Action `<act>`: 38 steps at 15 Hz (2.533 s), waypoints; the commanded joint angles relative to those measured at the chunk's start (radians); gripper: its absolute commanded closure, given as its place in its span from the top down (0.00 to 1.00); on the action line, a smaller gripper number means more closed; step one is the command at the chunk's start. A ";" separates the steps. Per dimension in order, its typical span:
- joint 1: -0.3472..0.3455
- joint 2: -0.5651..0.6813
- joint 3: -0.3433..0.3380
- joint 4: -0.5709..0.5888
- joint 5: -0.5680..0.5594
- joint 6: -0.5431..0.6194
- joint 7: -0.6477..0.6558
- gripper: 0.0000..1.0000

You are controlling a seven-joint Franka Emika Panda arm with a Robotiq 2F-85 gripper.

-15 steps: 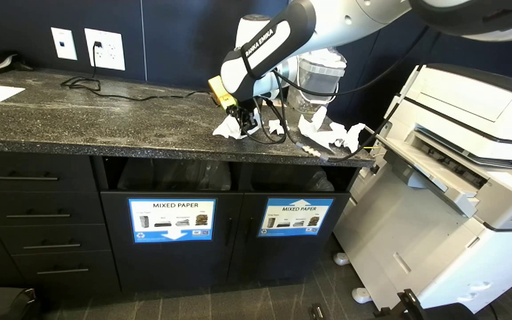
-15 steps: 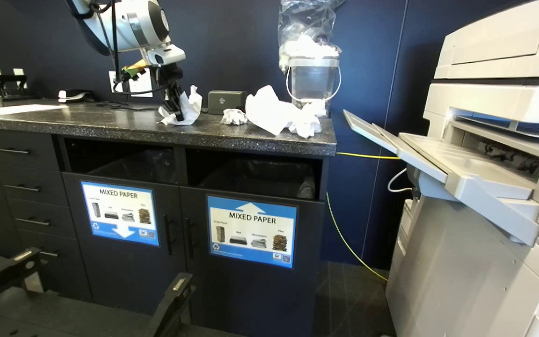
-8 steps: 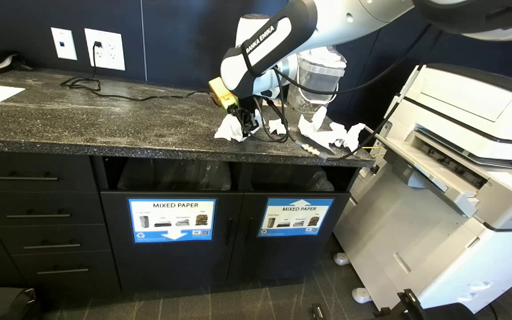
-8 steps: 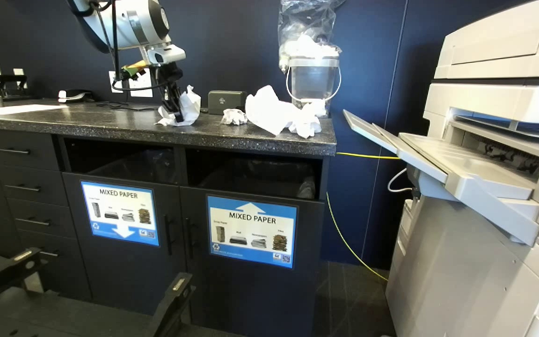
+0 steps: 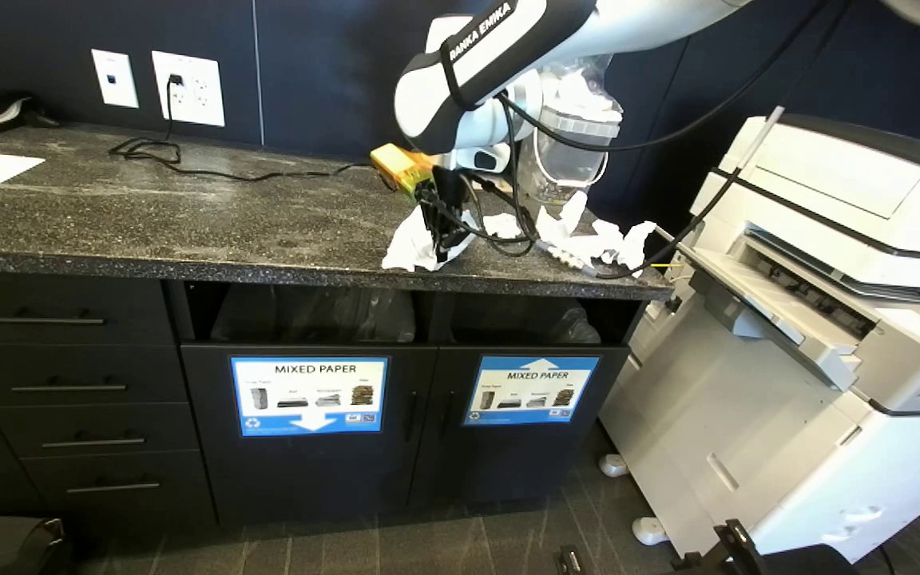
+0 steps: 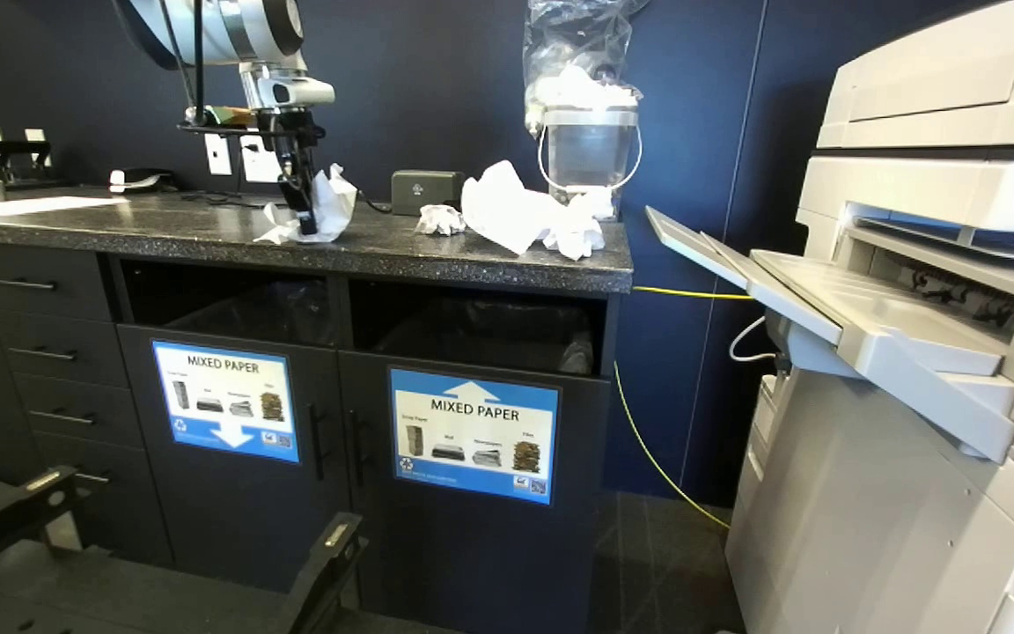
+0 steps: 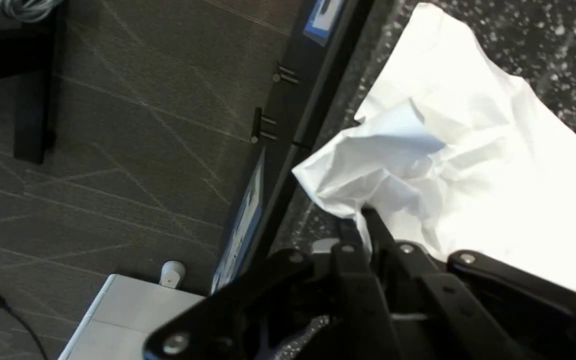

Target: Throw some of the papers on the countertop into the trash can on the right

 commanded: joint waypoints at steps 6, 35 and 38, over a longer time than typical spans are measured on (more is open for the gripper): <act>-0.057 -0.294 0.109 -0.455 0.075 0.063 -0.221 0.09; -0.396 -0.090 0.138 -1.162 0.060 1.555 -0.635 0.09; -0.492 0.009 0.133 -1.114 0.016 1.659 -0.707 0.09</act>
